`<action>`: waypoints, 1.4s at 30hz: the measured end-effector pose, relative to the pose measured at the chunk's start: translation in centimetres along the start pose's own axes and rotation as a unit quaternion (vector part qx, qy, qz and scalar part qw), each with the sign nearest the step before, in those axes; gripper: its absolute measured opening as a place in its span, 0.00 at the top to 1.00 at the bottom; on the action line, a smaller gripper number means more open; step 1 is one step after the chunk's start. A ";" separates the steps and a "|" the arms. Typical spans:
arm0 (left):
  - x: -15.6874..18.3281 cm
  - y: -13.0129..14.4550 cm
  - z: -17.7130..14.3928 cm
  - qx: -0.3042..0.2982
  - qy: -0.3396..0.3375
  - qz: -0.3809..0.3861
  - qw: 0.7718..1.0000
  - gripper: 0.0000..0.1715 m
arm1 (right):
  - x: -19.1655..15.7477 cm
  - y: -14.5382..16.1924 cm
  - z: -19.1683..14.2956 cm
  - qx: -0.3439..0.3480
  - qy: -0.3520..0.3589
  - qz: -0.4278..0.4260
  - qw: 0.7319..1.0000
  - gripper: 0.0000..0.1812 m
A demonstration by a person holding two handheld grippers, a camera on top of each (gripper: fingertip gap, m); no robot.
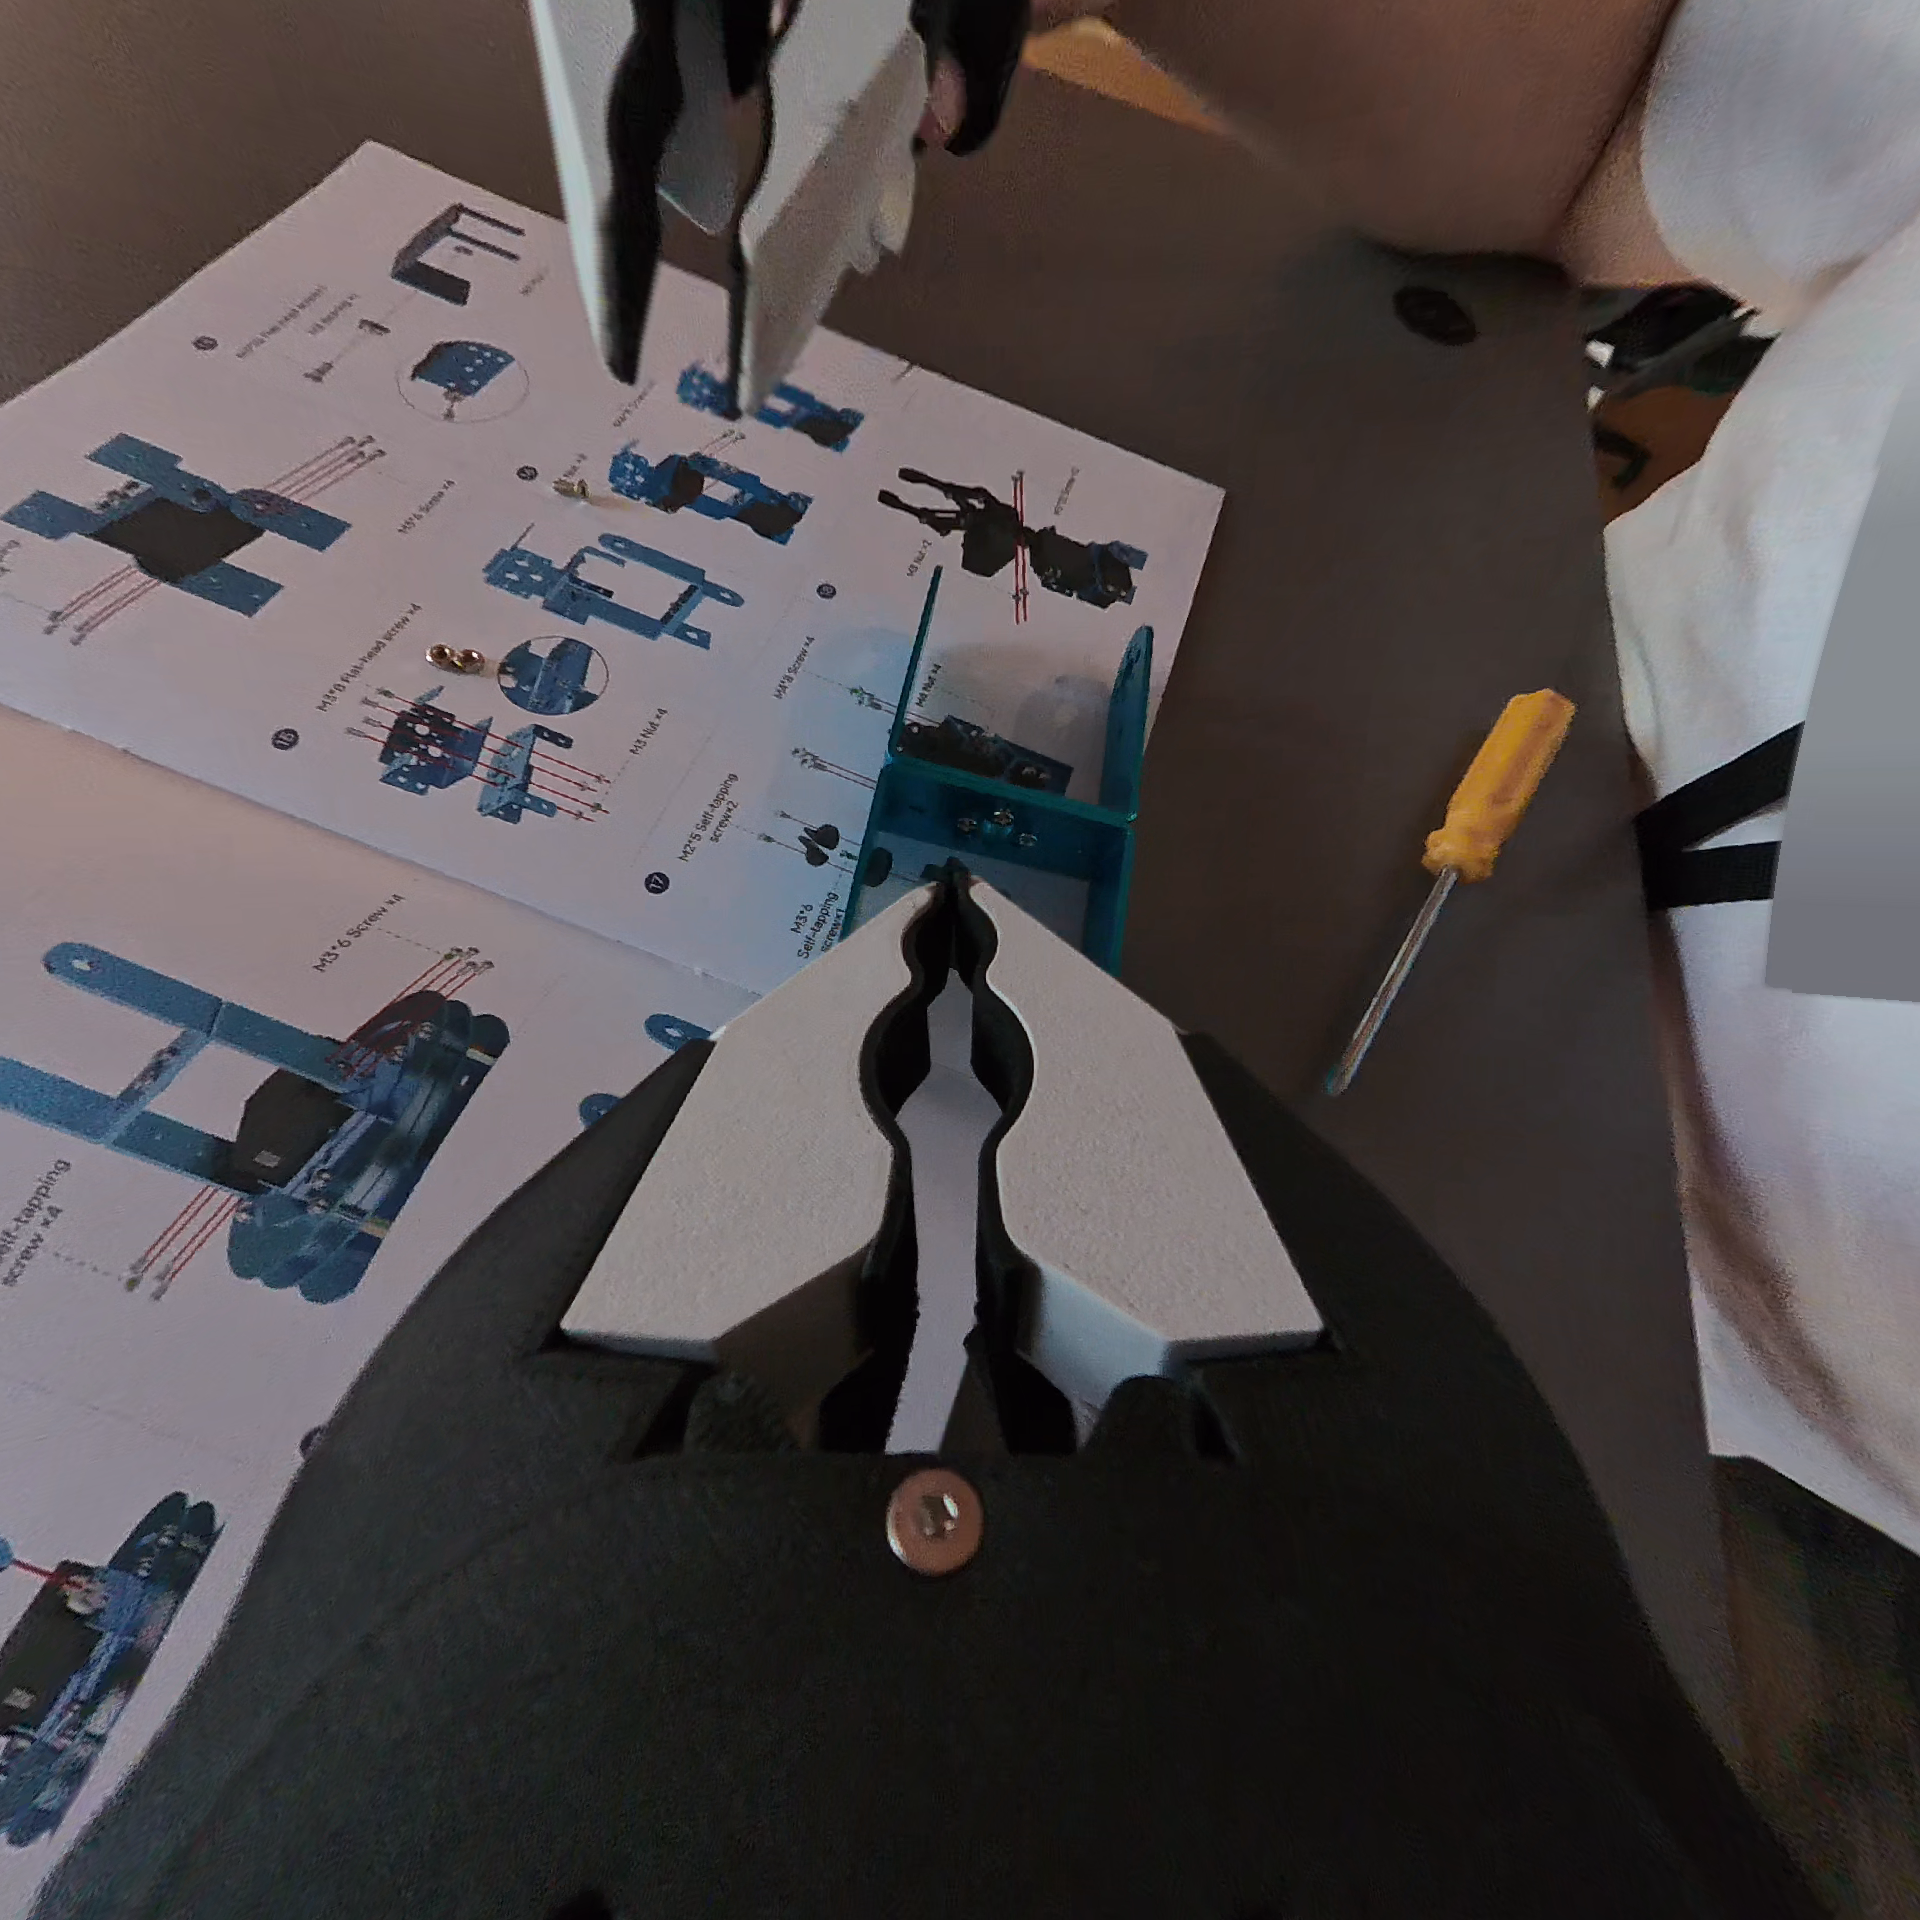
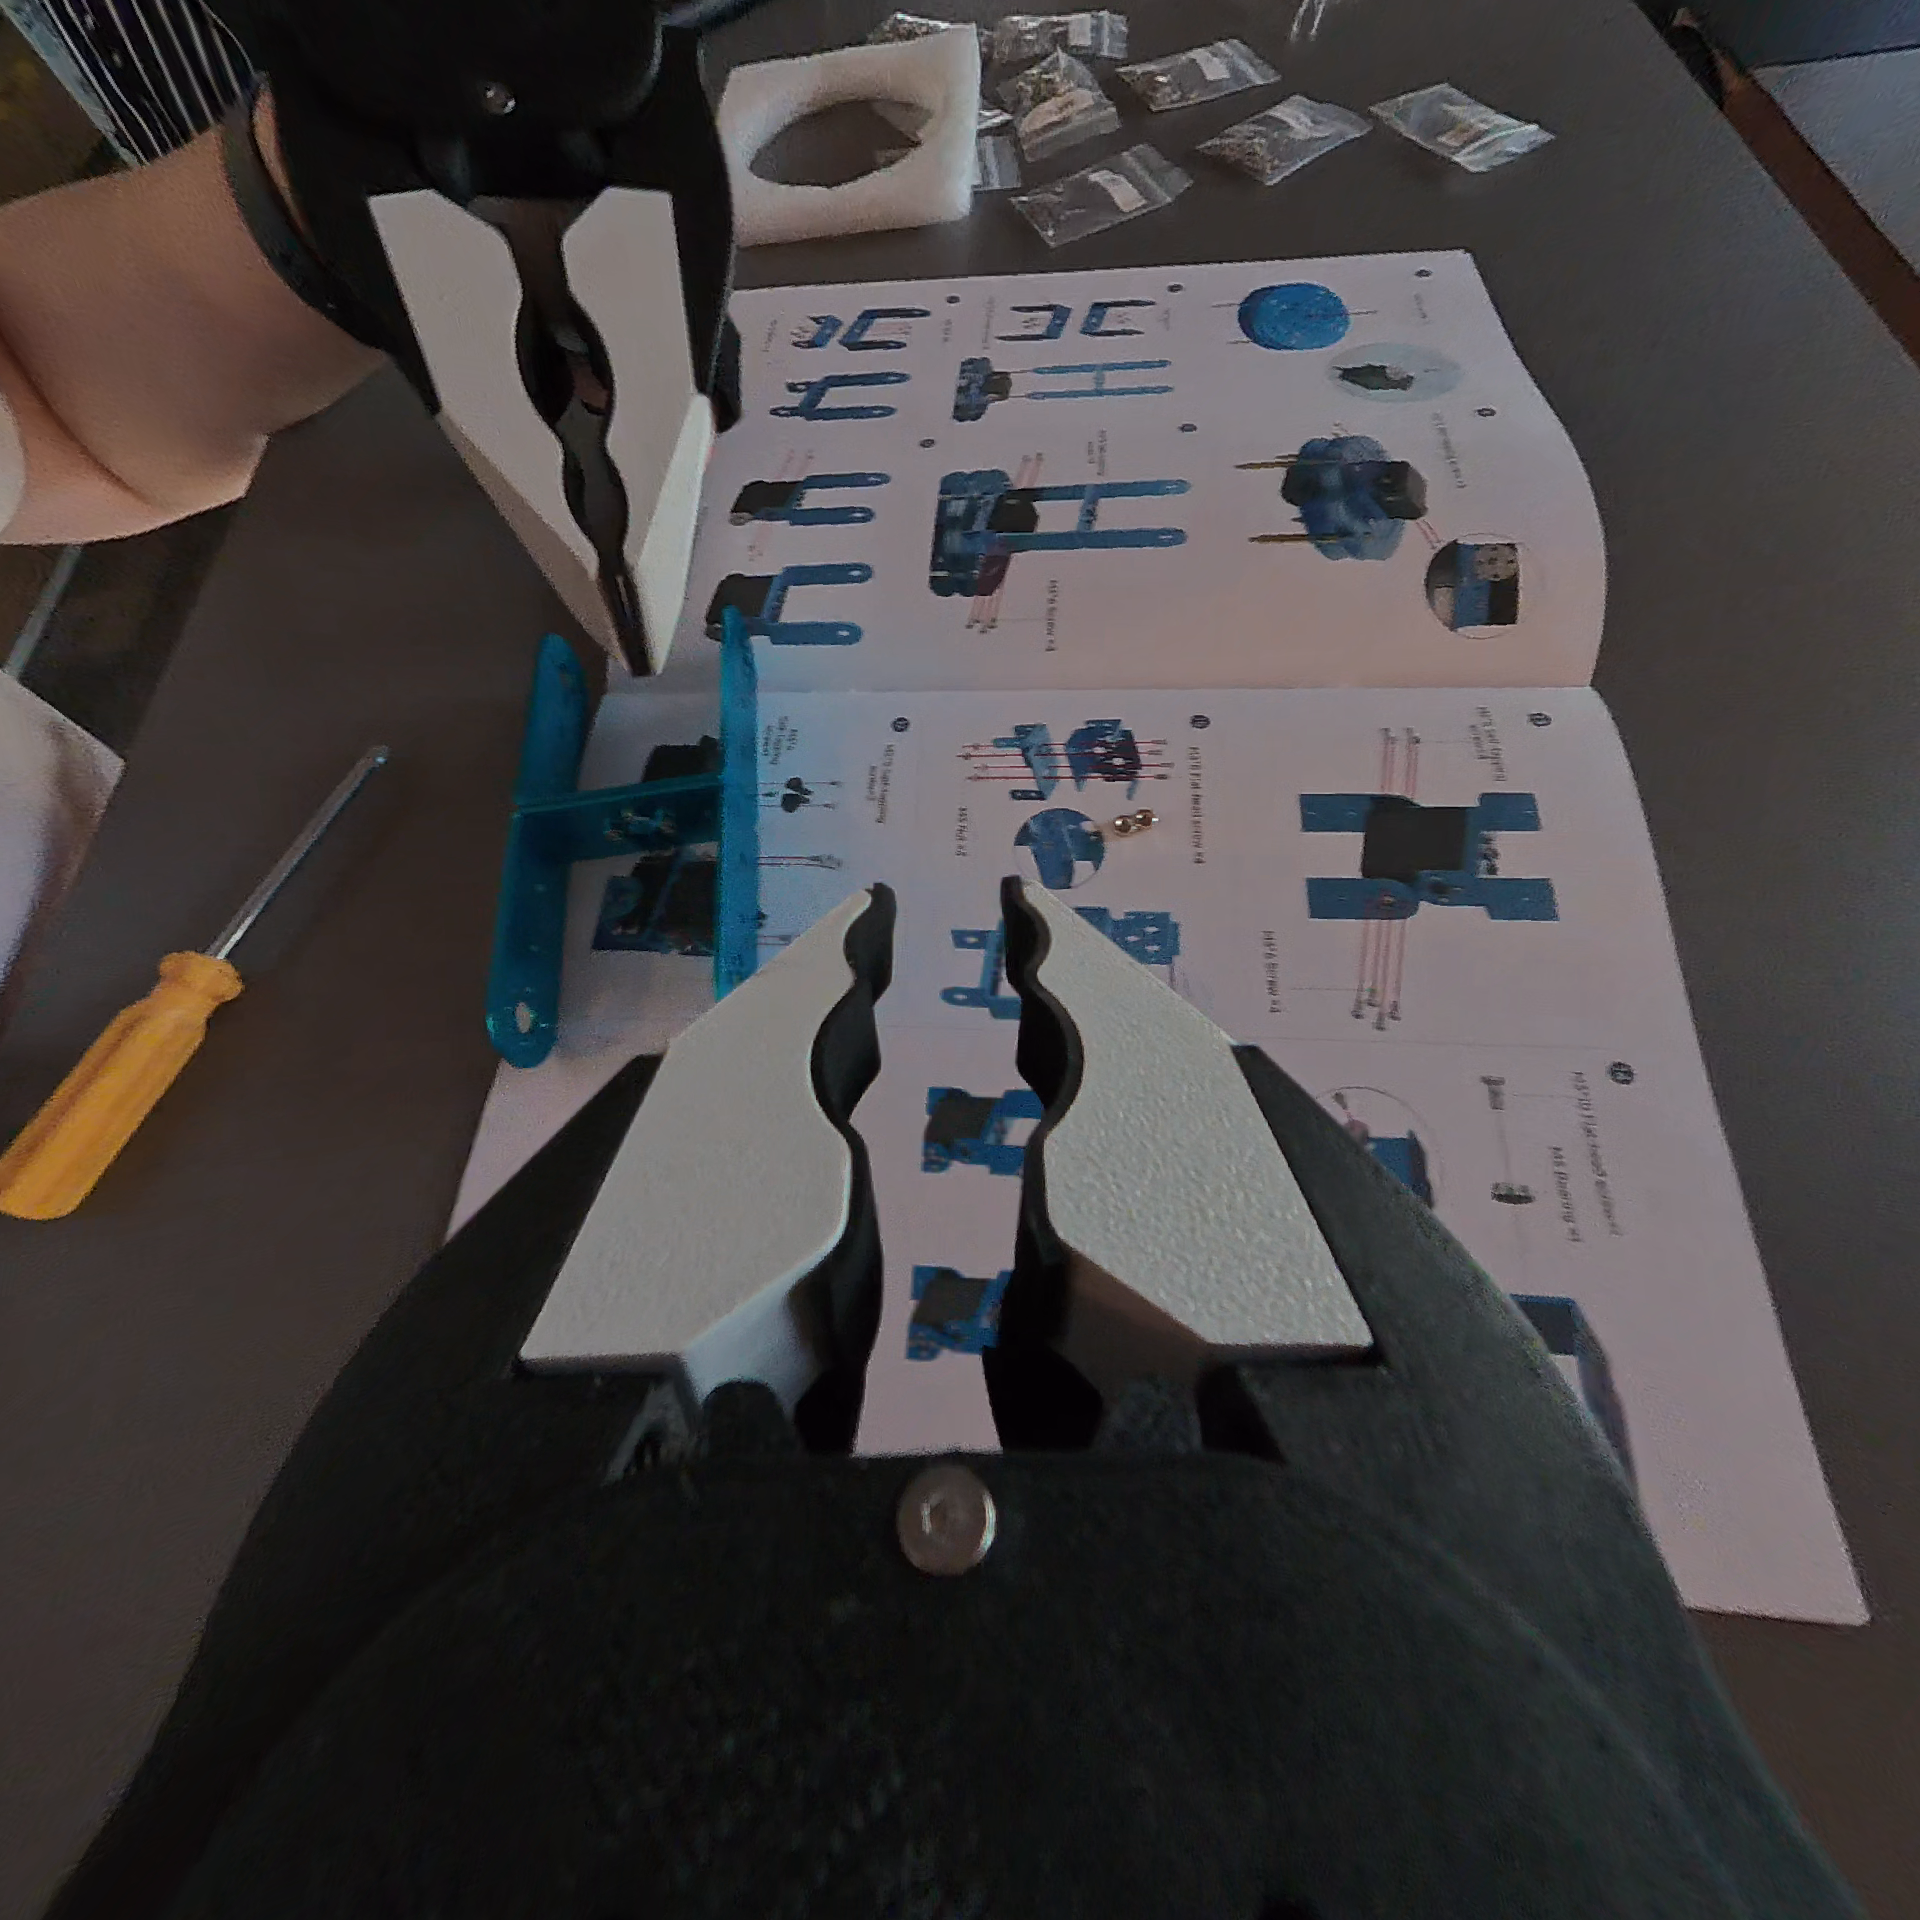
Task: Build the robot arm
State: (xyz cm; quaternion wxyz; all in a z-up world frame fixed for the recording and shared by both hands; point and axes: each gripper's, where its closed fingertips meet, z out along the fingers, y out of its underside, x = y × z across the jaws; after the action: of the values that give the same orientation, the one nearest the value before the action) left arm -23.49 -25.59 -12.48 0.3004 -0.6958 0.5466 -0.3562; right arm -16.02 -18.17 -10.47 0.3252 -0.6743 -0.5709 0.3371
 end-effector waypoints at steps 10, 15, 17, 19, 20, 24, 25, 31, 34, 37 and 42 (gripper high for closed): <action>0.9 0.2 2.2 -0.029 0.009 0.035 0.999 1.00 | 3.1 -1.8 2.2 -0.006 0.003 -0.031 1.000 0.89; 1.2 0.0 2.8 -0.027 0.024 0.028 0.999 1.00 | 1.0 -0.9 2.3 -0.036 0.005 -0.070 0.997 0.90; 1.2 -0.1 3.0 -0.029 0.026 0.028 0.999 1.00 | 0.5 -0.6 2.4 -0.046 0.001 -0.075 0.996 0.89; 1.2 0.1 3.1 -0.034 0.026 0.028 0.999 1.00 | 0.2 -0.4 2.6 -0.051 -0.004 -0.076 0.996 0.89; 1.1 0.3 3.2 -0.036 0.025 0.027 0.999 1.00 | 0.2 -0.2 2.6 -0.056 -0.005 -0.077 0.995 0.89; 0.9 0.5 3.3 -0.037 0.021 0.024 0.999 1.00 | 1.2 0.5 2.7 -0.074 0.010 -0.083 0.994 0.90; 0.9 0.3 3.3 -0.034 0.022 0.022 0.999 1.00 | 1.6 0.7 2.7 -0.080 0.016 -0.085 0.993 0.90; 0.9 0.2 3.4 -0.032 0.022 0.022 0.999 1.00 | 3.0 1.8 3.2 -0.105 0.026 -0.074 0.991 0.90; 1.0 0.3 3.5 -0.037 0.023 0.025 0.999 1.00 | 3.3 1.9 3.4 -0.111 0.027 -0.078 0.990 0.90; 0.8 0.3 3.4 -0.039 0.019 0.026 0.999 1.00 | 3.8 1.5 3.4 -0.111 0.031 -0.082 0.990 0.90; 0.9 -0.2 3.3 -0.022 0.025 0.015 0.999 1.00 | 4.3 1.1 4.0 -0.124 0.021 -0.107 0.986 0.93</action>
State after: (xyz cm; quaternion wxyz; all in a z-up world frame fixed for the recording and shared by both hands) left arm -20.52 -26.32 -14.02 0.2767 -0.6848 0.5721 -0.3567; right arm -18.20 -13.83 -13.97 0.2849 -0.6513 -0.6703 0.2128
